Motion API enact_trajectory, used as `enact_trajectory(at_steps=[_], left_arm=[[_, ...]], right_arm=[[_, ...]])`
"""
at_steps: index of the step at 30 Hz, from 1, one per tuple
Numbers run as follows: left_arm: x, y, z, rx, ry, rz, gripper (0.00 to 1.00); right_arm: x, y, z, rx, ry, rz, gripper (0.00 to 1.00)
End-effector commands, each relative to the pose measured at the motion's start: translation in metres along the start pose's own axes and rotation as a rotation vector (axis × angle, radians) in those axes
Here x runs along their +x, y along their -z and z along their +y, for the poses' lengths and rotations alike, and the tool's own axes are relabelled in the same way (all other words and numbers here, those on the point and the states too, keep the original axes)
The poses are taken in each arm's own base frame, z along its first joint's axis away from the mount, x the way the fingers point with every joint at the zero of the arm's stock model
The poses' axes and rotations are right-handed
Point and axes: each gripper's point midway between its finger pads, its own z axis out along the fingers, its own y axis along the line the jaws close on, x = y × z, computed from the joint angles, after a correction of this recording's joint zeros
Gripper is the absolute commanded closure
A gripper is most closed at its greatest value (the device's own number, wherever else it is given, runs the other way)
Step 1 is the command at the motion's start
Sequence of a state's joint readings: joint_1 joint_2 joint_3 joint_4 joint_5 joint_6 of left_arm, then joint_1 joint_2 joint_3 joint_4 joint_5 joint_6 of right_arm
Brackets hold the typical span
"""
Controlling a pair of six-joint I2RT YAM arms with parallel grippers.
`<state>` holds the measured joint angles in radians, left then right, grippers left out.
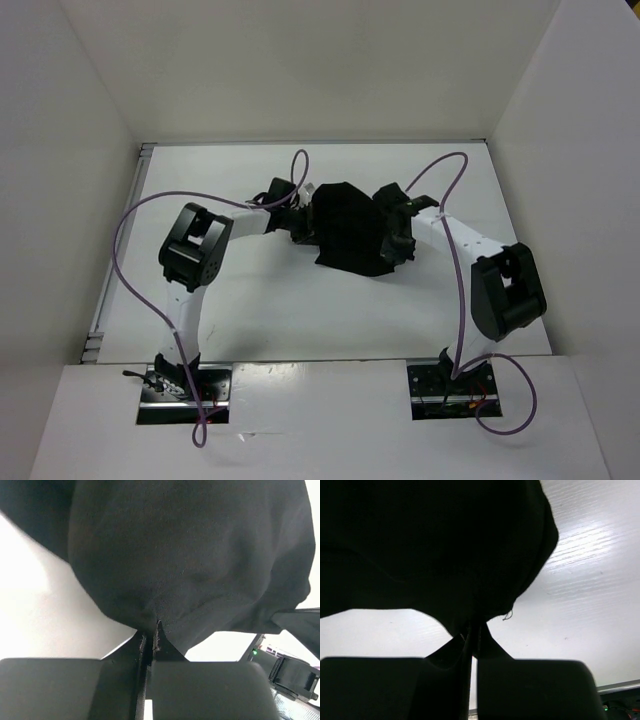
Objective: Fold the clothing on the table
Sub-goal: Flatten the skirt out
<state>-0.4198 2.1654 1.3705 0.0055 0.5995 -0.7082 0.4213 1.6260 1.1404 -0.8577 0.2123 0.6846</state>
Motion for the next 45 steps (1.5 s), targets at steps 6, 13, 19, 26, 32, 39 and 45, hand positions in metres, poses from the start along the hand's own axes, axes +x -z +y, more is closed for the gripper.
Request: enact_trajectory(at_steps=[6,13,19,26,32,39,45], left_arm=[[-0.083,0.116,-0.051,-0.011,-0.12,-0.221,1.0],[-0.142,0.207,-0.077,-0.035,-0.182,-0.415,1.0],[-0.145,0.211,-0.085,0.018,-0.191,-0.405,1.0],[-0.094,0.237,-0.119,0.128,-0.299,-0.32,1.0],[-0.025,0.294,-0.168,0.248,-0.42,-0.324,1.0],[-0.031,0.302,-0.171,0.208,-0.351,-0.382,0.87],[-0.1,0.222,-0.084,0.123,-0.083,-0.314,0.49]], right_arm=[[-0.085,0.071,0.011,-0.091,-0.038,-0.281,1.0],[-0.174,0.118,0.021,-0.187,-0.069,-0.474,1.0],[-0.192,0.129,0.05,-0.32,0.006,-0.532,1.0],[-0.14,0.16,0.051,-0.459,0.133,-0.494,1.0],[-0.088,0.268,0.022,-0.649,0.167,-0.66,1.0],[-0.105,0.277,0.033,-0.69,0.157,-0.663,0.9],[-0.169,0.161,0.068,-0.646,0.062,-0.486,0.65]])
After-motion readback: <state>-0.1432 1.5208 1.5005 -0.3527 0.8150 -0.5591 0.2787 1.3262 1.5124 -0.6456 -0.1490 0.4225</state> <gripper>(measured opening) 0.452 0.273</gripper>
